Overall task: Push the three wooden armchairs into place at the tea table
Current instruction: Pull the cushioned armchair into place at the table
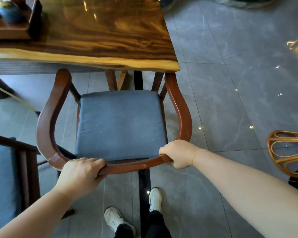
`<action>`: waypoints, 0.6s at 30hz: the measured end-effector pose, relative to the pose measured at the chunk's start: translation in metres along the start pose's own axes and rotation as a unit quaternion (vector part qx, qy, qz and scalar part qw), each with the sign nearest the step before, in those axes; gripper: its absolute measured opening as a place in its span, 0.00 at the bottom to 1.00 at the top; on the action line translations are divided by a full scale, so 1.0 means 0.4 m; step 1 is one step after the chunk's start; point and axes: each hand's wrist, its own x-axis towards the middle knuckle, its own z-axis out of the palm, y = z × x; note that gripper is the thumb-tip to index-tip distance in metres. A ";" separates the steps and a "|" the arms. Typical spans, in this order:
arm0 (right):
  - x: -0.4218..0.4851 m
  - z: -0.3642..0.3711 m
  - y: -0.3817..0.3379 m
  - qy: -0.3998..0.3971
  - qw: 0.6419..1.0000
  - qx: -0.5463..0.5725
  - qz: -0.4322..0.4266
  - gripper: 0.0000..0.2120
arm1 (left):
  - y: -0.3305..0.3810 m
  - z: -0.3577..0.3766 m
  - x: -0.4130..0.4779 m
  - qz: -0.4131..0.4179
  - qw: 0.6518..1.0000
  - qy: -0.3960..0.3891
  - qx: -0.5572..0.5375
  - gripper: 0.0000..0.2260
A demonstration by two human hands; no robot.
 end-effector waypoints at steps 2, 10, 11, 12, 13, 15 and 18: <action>0.001 0.000 -0.004 0.010 1.000 0.010 0.003 0.06 | -0.006 -0.004 0.004 0.003 1.000 -0.015 0.010 0.13; 0.012 0.002 -0.032 0.078 0.993 0.066 0.059 0.09 | -0.054 -0.025 0.028 0.031 0.997 -0.037 0.052 0.14; 0.021 0.005 -0.044 0.079 0.993 0.070 0.059 0.10 | -0.066 -0.026 0.023 0.025 0.997 -0.044 0.056 0.13; 0.028 0.011 -0.057 0.078 0.992 0.075 0.058 0.10 | -0.078 -0.025 0.017 0.020 0.997 -0.051 0.055 0.12; 0.036 0.017 -0.067 0.077 0.992 0.078 0.057 0.10 | -0.089 -0.024 0.012 0.015 0.997 -0.052 0.052 0.12; 0.046 0.026 -0.081 0.077 0.992 0.082 0.056 0.10 | -0.106 -0.022 0.002 0.008 0.997 -0.056 0.049 0.12; 0.045 0.017 -0.081 0.067 0.992 0.085 0.060 0.09 | -0.106 -0.020 0.001 0.003 0.996 -0.070 0.058 0.11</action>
